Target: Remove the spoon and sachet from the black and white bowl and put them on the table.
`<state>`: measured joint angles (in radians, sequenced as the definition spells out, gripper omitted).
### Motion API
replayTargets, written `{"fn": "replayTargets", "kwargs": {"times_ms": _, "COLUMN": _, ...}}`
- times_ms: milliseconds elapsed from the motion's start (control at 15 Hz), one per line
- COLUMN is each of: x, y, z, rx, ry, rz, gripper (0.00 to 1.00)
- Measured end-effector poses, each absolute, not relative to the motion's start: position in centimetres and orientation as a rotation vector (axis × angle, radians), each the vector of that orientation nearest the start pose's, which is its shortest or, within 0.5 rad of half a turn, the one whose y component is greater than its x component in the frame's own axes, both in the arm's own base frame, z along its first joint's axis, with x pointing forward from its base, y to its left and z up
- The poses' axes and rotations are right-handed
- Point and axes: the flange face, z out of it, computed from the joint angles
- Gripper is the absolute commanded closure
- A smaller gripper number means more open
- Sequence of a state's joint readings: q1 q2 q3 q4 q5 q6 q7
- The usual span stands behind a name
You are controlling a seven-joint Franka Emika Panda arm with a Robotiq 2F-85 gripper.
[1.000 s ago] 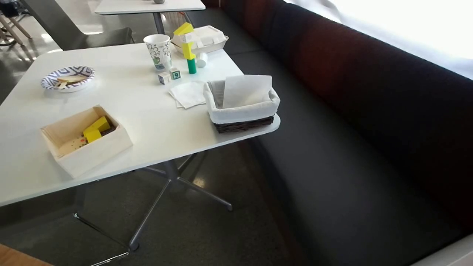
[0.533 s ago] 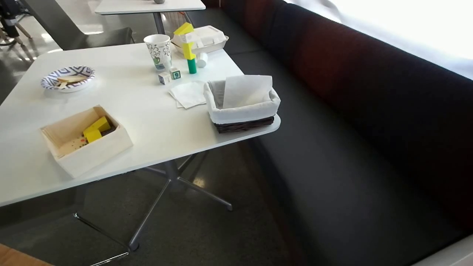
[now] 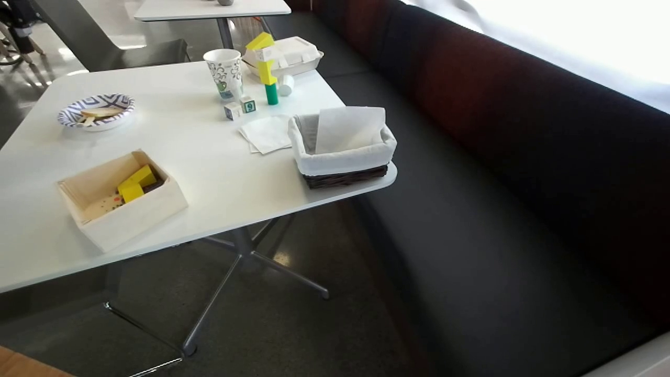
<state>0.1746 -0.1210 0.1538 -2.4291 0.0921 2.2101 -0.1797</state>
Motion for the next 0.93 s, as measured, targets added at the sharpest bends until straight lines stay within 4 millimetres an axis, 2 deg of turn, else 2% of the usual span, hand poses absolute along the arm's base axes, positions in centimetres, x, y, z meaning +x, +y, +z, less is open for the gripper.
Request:
{"fn": "replayTargets", "kwargs": {"times_ms": 200, "x": 44.7, "y": 15.0, "z": 33.1, "rx": -2.974, "ry": -0.822, "rz": 0.082, "gripper": 0.0}}
{"fn": "replayTargets", "kwargs": {"times_ms": 467, "x": 46.2, "y": 14.2, "z": 30.4, "rx": -2.9, "ry": -1.019, "rz": 0.016, "gripper": 0.0}}
{"fn": "replayTargets", "kwargs": {"times_ms": 933, "x": 48.4, "y": 14.3, "z": 26.8, "rx": -2.766, "ry": -1.21, "rz": -0.039, "gripper": 0.0}}
